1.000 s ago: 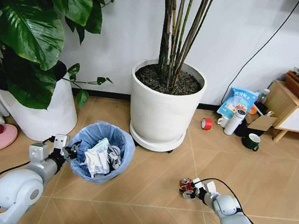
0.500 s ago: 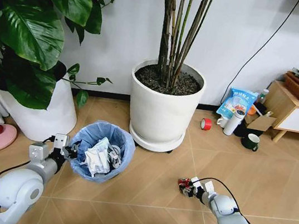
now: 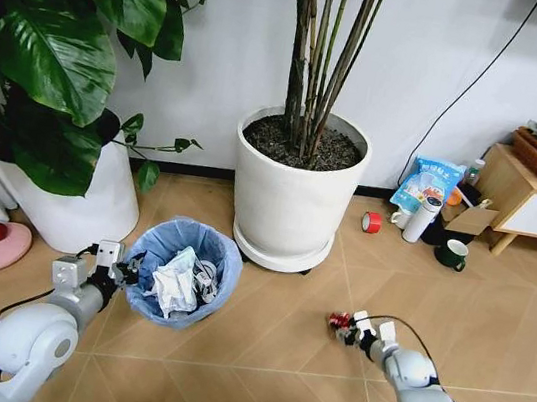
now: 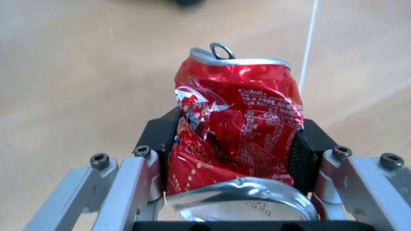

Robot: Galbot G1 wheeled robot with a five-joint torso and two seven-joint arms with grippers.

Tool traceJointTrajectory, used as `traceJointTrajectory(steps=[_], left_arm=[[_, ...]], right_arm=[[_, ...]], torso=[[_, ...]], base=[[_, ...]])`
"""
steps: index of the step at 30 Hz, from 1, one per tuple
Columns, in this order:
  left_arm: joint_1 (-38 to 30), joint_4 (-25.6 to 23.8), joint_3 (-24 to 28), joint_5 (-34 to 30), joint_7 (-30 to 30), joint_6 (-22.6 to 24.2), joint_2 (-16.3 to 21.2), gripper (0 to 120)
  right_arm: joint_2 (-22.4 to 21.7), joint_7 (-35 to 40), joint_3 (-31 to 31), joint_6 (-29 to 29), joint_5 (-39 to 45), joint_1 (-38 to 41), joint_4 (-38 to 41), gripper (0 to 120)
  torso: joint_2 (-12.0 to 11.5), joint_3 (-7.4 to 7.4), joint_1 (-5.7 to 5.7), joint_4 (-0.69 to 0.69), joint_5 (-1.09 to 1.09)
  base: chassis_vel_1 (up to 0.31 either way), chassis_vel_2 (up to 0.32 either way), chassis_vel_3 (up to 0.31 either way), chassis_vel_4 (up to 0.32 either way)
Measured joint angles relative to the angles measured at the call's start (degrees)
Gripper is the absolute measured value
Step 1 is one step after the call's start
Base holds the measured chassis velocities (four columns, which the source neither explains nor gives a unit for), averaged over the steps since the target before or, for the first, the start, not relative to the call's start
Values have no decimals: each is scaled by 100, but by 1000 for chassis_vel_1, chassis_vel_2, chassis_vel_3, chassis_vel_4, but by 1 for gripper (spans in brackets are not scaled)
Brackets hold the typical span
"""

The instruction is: Pick up the trash bin and place the garbage on the floor into it.

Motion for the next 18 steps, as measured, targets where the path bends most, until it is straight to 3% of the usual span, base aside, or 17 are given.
traceJointTrajectory(steps=[11,18], left_arm=[[67,-26,-10,-5,-29,-7,30,0],[29,28,81,-5,-41,-23,58,0]], right_arm=[[-317,54,333,-230,748,-431,1886,45],[-776,218,364,-529,1504,-903,3750,45]], torso=[[0,-1,0,0,-4],[0,-2,-1,-1,-5]], base=[[0,0,0,0],[0,0,0,0]])
